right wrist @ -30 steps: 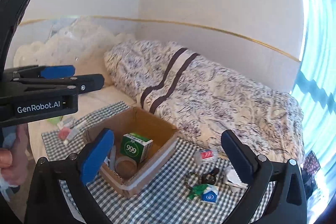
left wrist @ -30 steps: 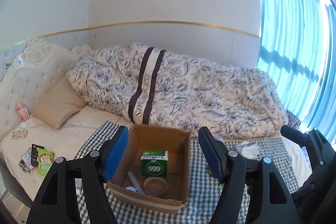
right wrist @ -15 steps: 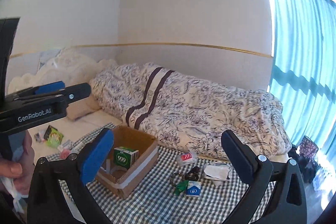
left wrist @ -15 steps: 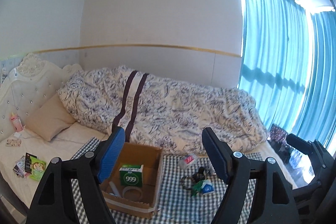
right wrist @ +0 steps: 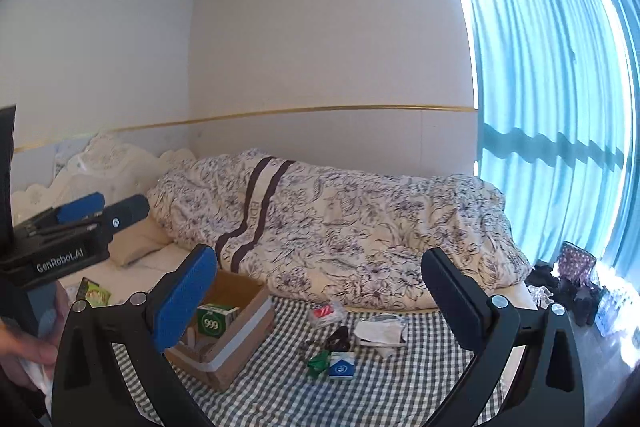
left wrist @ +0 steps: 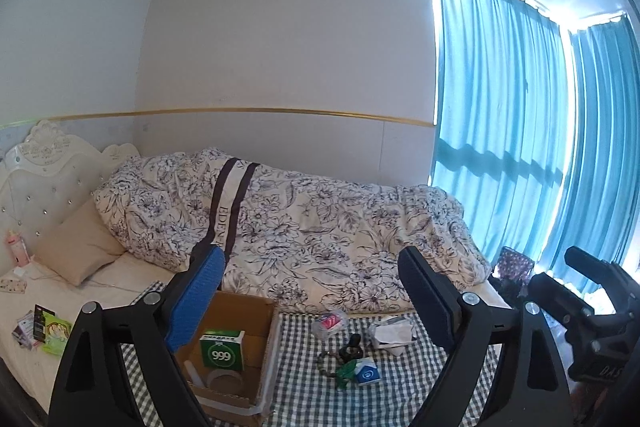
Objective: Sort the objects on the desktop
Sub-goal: 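Move both open tools back toward the items on the checkered cloth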
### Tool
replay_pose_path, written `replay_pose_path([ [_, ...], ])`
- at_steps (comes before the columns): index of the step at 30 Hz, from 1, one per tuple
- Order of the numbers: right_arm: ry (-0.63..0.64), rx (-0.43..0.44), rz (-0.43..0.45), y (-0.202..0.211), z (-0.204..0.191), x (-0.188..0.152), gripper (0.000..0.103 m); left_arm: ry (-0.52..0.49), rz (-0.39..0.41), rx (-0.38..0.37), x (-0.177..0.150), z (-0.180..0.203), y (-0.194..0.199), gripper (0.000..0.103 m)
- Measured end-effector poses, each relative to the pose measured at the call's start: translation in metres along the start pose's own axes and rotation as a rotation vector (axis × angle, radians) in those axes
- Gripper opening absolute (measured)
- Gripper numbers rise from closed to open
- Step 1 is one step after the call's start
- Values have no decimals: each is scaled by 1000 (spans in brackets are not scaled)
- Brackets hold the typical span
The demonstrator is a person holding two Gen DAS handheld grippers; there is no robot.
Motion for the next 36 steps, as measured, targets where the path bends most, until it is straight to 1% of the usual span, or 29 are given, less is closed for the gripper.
replay_pose_path([
  [1,-7,-2,1,0,4,1,103,0,1,-3,-1,2,-2,93],
  [3,-20,-8,-1,-1,12,0,103,0,1,-6,-4,6,-7,98],
  [5,-36,-14,0,-2,21,-2,103,4,-3,-11,-7,8,-13,99],
  [8,-50,-25,0,-7,30,-6,103,7,-10,-19,-12,11,-21,103],
  [12,-50,-46,-14,-17,39,-13,103,-5,-25,-40,-22,17,-35,103],
  [20,-45,-64,-66,-48,51,-35,103,-10,-80,-39,-42,22,-67,103],
  [26,-29,-76,-105,-73,53,-57,103,-17,-134,-20,-63,21,-96,103],
  [31,-7,-84,-156,-97,55,-79,103,-45,-202,8,-88,21,-125,103],
  [34,-5,-75,-193,-113,57,-94,103,-57,-240,9,-106,21,-143,103],
  [36,-3,-72,-220,-122,58,-105,103,-55,-260,-5,-117,20,-153,103],
])
Point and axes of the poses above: each gripper's, at about its wrist camera, not at the fingertips, and y roughly against the way its jaws point, z to its right, x to its top, the point moved 2 cm from there along -y, roughly the way its jaws point, and after that the axes turned 8 degrees about -x, right-handed, at the moved point
